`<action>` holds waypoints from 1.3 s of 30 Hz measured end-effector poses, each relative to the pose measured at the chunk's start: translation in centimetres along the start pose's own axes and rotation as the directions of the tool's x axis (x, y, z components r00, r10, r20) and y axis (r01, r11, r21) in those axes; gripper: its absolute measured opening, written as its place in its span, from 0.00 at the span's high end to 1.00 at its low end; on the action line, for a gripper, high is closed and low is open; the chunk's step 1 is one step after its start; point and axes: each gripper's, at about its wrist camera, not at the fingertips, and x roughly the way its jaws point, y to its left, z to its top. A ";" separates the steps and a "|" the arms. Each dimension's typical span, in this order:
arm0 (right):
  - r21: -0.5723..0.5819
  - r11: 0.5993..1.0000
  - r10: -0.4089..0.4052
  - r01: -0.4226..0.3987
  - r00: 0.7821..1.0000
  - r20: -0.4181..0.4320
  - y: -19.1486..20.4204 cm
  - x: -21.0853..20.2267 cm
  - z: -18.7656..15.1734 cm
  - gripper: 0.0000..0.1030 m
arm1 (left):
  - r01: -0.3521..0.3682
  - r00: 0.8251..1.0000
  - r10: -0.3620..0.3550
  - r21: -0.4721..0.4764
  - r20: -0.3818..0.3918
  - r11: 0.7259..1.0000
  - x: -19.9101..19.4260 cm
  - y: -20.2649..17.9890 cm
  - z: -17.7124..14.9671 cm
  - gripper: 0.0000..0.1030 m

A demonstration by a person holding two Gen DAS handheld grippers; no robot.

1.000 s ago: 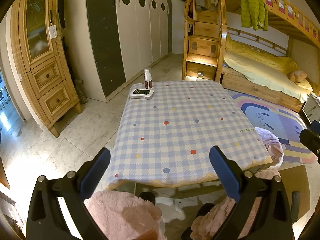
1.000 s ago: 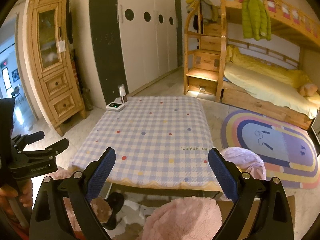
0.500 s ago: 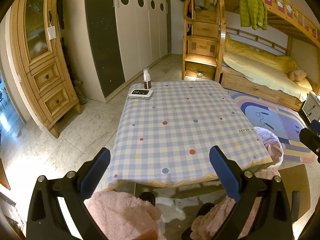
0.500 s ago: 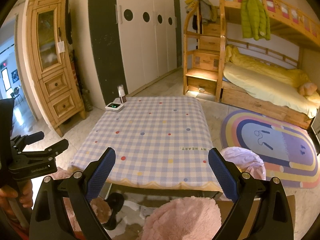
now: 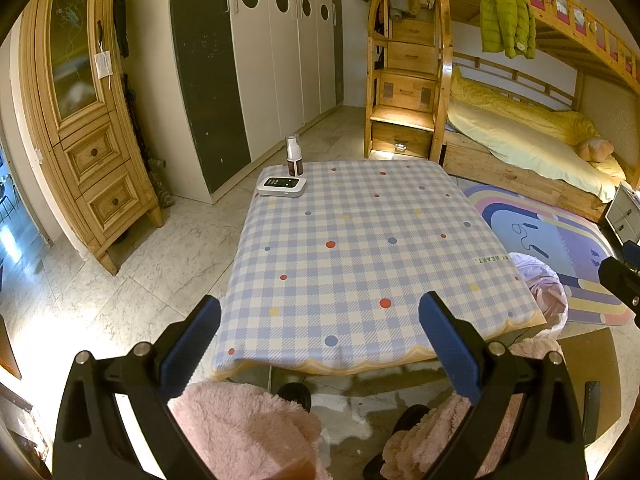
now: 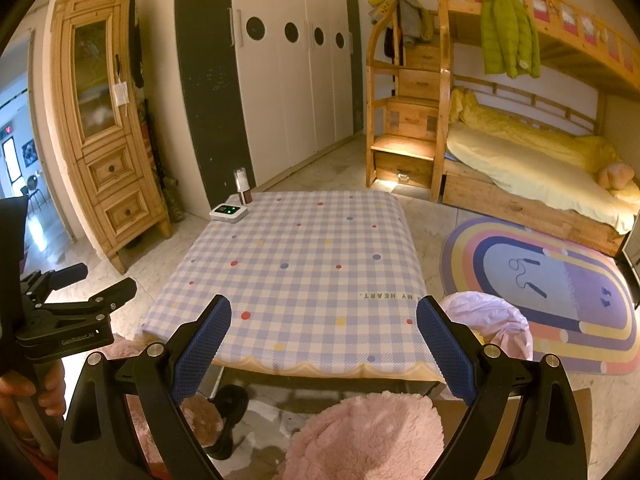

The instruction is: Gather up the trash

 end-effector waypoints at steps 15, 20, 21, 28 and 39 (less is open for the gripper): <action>0.003 1.000 0.000 0.000 1.000 -0.002 0.0 0.0 0.0 0.10 | -0.001 1.000 0.001 0.000 0.001 1.000 0.0 0.1 0.0 0.07; 0.003 1.000 0.001 -0.001 1.000 -0.002 0.1 0.0 0.0 0.10 | -0.002 1.000 0.002 0.001 -0.001 1.000 0.0 0.1 -0.1 0.07; 0.003 1.000 0.000 0.000 1.000 -0.002 0.0 0.0 0.0 0.10 | 0.000 1.000 0.000 0.000 0.000 1.000 0.0 0.0 -0.1 0.07; 0.004 1.000 0.000 0.000 1.000 -0.003 0.0 0.0 0.1 0.10 | -0.005 1.000 0.005 -0.002 0.002 1.000 0.0 0.0 -0.1 0.07; 0.050 0.998 -0.025 0.025 1.000 0.002 -1.9 0.7 -0.8 0.10 | 0.020 1.000 -0.020 0.025 0.000 0.999 1.3 -0.8 0.2 0.07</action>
